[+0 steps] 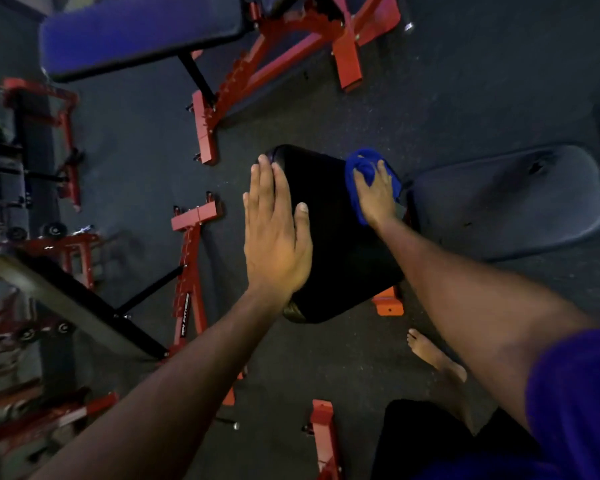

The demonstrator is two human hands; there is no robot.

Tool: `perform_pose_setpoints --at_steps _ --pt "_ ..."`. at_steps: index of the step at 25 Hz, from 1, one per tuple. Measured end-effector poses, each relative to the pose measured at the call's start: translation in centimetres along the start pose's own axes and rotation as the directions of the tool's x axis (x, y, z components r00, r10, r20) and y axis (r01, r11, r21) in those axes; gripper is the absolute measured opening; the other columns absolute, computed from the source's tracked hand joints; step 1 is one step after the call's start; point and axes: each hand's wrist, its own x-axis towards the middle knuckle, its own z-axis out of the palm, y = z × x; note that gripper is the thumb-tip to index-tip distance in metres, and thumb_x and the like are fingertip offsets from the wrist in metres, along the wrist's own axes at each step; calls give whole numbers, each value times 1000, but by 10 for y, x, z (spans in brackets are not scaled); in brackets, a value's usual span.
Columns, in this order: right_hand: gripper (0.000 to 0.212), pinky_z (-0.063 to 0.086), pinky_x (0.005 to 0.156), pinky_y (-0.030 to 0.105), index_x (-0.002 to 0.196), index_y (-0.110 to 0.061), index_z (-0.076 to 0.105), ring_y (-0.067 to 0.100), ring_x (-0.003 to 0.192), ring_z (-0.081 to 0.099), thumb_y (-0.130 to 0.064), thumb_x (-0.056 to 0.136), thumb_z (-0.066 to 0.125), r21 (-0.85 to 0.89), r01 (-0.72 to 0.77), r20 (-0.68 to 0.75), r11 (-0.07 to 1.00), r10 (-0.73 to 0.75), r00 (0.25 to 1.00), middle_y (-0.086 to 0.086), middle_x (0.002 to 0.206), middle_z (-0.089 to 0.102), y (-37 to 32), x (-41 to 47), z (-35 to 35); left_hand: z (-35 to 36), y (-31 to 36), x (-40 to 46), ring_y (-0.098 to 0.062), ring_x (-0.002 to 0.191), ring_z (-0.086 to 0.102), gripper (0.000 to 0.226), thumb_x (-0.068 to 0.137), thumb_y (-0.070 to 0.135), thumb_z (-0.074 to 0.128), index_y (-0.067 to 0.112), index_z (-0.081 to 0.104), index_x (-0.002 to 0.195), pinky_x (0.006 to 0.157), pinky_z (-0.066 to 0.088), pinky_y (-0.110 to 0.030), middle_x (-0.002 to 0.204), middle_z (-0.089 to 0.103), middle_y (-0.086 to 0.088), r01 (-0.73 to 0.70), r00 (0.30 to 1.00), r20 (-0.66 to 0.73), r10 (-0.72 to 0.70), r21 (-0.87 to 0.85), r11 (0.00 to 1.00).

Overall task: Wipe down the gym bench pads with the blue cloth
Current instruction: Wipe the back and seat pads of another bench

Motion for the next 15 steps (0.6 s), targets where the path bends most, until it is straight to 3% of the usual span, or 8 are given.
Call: perform_pose_setpoints --at_steps 3,6,8,9,12,13,15 --pt "59 19 121 40 152 -13 36 24 148 25 -44 101 42 40 -71 -5 997 71 997 6 161 29 -21 6 -2 1 0 1 -16 159 -6 61 110 29 31 6 12 163 129 8 -50 173 1 -7 6 1000 2 -6 11 1000" --pt "65 11 123 32 155 -12 26 18 151 16 -42 100 44 107 129 -11 986 -129 992 3 163 23 8 -55 10 1 -1 2 -17 159 -6 62 109 30 30 6 11 163 128 10 -52 173 0 -8 10 1000 6 -10 16 1000" --pt "67 9 122 28 156 -14 23 17 151 14 -45 99 42 62 170 9 984 -171 985 2 164 20 39 -87 7 2 0 2 -17 159 -6 62 109 30 30 6 11 163 128 12 -52 173 1 -8 9 1000 3 -9 19 1000" --pt "67 9 121 28 157 -15 22 18 151 14 -44 100 42 51 134 16 990 -135 991 3 165 18 47 -80 4 2 -1 2 -17 159 -6 62 109 29 31 6 11 163 128 12 -53 173 1 -8 8 1000 4 -9 18 1000" --pt "66 19 118 32 155 -9 28 26 147 28 -45 100 38 32 -176 -11 984 177 984 10 161 27 29 -14 -1 2 -1 1 -15 159 -6 62 109 28 33 7 10 164 128 13 -53 173 0 -7 15 1000 10 -16 10 1000" --pt "67 23 118 34 152 -7 32 27 145 32 -46 98 35 23 -221 -19 975 222 975 12 159 32 17 5 -2 2 0 1 -15 159 -7 63 109 27 33 7 10 164 128 13 -53 173 0 -6 19 1000 11 -19 6 1000" --pt "64 19 120 35 154 -11 30 23 148 26 -45 101 37 49 -146 -16 988 147 989 6 161 30 -1 15 3 2 1 1 -15 159 -6 63 108 26 34 7 10 164 128 13 -53 173 0 -6 23 1000 12 -23 2 1000"
